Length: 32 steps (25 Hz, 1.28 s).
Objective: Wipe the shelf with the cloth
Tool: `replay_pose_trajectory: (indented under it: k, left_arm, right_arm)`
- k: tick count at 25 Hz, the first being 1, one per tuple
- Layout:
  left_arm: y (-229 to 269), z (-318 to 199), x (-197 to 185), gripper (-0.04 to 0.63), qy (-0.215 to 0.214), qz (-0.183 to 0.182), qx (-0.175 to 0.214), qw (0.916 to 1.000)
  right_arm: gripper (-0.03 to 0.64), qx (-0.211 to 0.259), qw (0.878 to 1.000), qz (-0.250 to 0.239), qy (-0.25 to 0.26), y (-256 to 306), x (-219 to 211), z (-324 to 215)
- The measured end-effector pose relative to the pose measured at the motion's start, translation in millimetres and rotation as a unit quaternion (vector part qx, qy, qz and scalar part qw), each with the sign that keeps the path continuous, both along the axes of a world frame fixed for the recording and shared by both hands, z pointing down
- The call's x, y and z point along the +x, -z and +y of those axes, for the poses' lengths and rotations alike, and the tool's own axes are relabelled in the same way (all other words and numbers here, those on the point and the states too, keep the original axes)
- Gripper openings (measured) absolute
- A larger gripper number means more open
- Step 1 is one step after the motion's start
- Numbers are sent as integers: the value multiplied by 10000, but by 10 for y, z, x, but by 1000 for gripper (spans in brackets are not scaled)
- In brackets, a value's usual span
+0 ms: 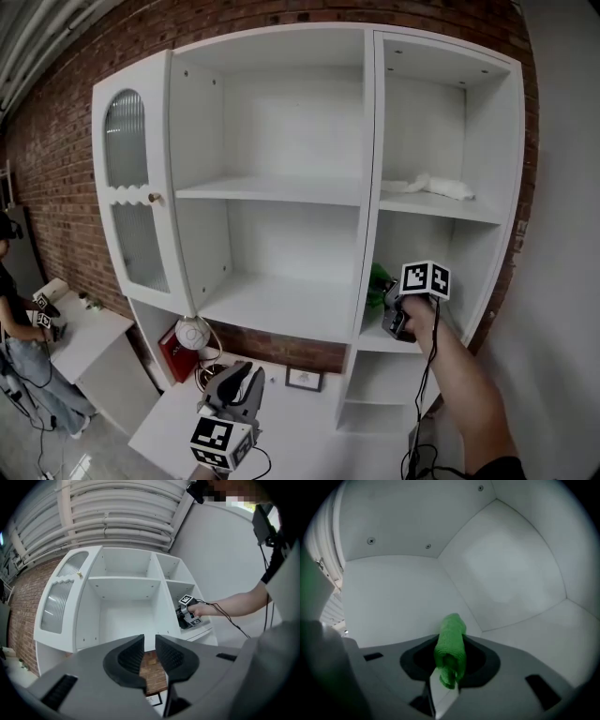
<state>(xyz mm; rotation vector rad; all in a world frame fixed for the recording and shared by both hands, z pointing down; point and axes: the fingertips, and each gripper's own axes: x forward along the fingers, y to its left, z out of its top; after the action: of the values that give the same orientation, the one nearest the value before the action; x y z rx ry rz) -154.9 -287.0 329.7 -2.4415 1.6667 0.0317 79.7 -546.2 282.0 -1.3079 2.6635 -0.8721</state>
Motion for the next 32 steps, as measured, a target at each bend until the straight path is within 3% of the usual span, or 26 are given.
replay_pose_trajectory:
  k: [6,11,17,28,32]
  left_arm:
    - [-42,35,-205,72,204,102,87,9997]
    - [-160,39,-299,71,268,190,-32,9995]
    - [-201,6,-383,72,306,239,-71,9992]
    - [-225,-89,-117,72,-76,166,-66,9998]
    - [-212,-142,47,72,-301,156,-50,9994]
  right_arm:
    - [103,-744,9939,806,128,-241,14,-220]
    - [103,-792,9822,1691,188,-342,9,-318]
    - [103,-626,9577,2790,310,-446,5,-275]
    - [103,-782,9384,3358,-212,-511,670,-163]
    - [101,-804,9172,3870,-491,-528,930,-97]
